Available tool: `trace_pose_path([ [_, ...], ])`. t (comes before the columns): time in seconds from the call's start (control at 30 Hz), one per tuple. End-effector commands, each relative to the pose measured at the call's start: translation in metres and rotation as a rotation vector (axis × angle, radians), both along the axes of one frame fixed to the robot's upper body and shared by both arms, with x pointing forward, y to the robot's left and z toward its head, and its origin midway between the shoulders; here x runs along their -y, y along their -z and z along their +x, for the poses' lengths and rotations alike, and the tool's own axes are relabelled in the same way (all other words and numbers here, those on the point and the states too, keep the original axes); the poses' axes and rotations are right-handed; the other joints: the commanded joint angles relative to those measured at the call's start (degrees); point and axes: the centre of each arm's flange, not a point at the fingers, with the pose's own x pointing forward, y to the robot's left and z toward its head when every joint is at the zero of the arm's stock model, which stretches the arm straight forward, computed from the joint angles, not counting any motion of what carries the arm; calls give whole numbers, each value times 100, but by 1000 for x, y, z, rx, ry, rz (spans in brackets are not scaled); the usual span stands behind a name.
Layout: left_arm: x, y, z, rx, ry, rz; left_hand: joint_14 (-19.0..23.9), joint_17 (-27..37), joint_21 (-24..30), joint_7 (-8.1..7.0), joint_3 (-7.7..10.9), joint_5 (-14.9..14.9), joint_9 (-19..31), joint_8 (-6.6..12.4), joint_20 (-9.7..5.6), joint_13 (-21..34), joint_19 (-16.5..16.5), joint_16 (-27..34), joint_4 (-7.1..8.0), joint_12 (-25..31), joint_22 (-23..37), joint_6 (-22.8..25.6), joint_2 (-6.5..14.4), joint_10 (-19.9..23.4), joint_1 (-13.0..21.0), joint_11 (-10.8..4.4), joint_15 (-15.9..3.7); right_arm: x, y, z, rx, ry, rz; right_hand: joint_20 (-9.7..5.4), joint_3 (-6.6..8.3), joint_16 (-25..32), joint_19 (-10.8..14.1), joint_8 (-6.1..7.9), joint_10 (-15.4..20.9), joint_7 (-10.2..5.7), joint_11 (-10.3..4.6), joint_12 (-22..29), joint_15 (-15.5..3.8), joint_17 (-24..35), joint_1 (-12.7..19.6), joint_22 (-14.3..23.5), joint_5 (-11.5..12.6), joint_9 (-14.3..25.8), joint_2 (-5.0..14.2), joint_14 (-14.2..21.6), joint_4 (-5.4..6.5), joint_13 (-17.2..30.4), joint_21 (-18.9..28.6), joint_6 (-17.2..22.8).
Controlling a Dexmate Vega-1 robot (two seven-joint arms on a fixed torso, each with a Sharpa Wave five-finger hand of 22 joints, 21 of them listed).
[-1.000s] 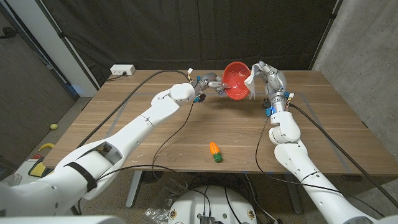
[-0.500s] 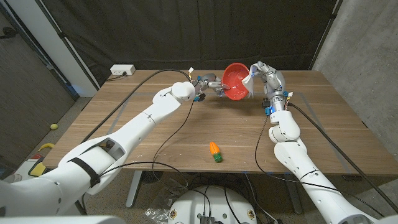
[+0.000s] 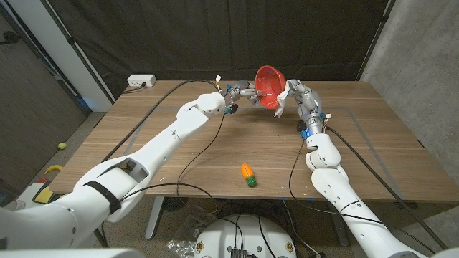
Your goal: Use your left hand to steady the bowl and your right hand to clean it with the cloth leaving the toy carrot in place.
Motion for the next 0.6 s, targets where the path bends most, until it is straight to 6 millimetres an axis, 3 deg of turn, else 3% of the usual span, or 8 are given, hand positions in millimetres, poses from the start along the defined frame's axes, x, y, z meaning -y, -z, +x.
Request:
trace_pose_path([
  [0.03, -9, 4, 4, -20, -17, -124, 56, 20, 49, 386, 82, 46, 24, 34, -521, 12, -2, -10, -3, -6, -6, 448, 18, 66, 13, -17, -93, -8, 17, -7, -15, -30, 29, -607, 45, -14, 30, 7, 29, -26, -4, -27, -244, 33, 66, 27, 31, 18, 10, 160, -25, -14, 31, 60],
  [0.27, -11, 6, 4, -30, -44, -198, 77, 42, 74, 387, 121, 47, 22, 27, -532, 15, 7, -6, 2, -13, -9, 467, -3, 78, -8, -23, -94, -10, 23, -12, -19, -25, 48, -614, 50, -22, 28, -3, 50, -20, 11, -22, -244, 36, 65, 24, 42, 9, 5, 169, -23, 11, 32, 69],
  [0.6, -15, 2, 2, -61, -66, -147, 93, 66, 104, 372, 181, 48, 27, 16, -532, 26, 8, -9, 5, -23, -11, 469, -22, 82, -27, -15, -95, -6, 23, -17, -3, 44, 36, -619, 66, -33, 22, -13, 35, -21, 9, -40, -242, 55, 50, 21, 57, 4, -10, 177, -16, 32, 27, 81],
])
